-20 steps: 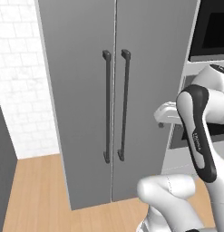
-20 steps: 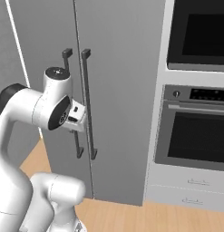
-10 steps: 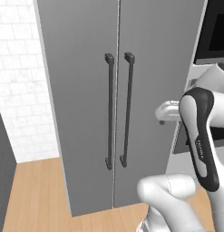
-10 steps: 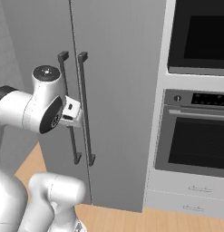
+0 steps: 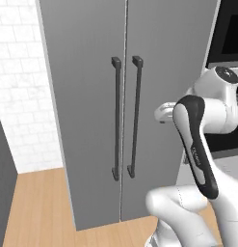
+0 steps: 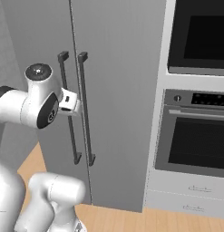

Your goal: Grab a lemon wedge from the fridge and one ice cube from the ice bowl, and put them in the glass of lemonade.

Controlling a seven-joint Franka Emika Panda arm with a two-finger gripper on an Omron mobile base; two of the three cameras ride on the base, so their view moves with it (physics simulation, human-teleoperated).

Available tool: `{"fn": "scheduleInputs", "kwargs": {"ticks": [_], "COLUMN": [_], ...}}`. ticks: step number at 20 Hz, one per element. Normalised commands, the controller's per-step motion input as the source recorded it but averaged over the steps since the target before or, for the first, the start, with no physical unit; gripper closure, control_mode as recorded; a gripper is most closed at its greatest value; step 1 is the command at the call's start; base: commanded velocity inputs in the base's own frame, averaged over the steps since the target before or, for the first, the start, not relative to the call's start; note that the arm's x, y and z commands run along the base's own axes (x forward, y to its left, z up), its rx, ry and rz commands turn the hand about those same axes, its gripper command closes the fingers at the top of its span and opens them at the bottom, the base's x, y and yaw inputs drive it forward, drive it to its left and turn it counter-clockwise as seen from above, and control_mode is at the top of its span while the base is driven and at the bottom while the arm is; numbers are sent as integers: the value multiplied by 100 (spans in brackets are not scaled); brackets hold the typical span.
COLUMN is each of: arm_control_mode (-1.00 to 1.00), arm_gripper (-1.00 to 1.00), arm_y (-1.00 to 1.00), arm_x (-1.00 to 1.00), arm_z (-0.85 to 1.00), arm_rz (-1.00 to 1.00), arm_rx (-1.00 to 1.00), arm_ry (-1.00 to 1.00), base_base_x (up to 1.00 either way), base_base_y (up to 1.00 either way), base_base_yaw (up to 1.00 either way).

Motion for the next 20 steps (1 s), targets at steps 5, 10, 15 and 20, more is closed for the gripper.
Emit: {"fn": "scheduleInputs", "kwargs": {"ticks": [5, 10, 15, 20], "arm_control_mode": [-100, -100, -100, -100], "arm_gripper": [-100, -100, -100, -100], "arm_y": [10, 44, 11, -10], "arm_x": [95, 98, 99, 88], "arm_z": [-23, -18, -36, -22], "arm_rz": [1, -6, -13, -8], "arm_rx": [-5, -17, -5, 0], "arm_ry": [0, -1, 0, 0], "base_base_x": [0, 0, 0, 0], "base_base_y": [0, 0, 0, 0], "base_base_yaw": [0, 0, 0, 0]}}
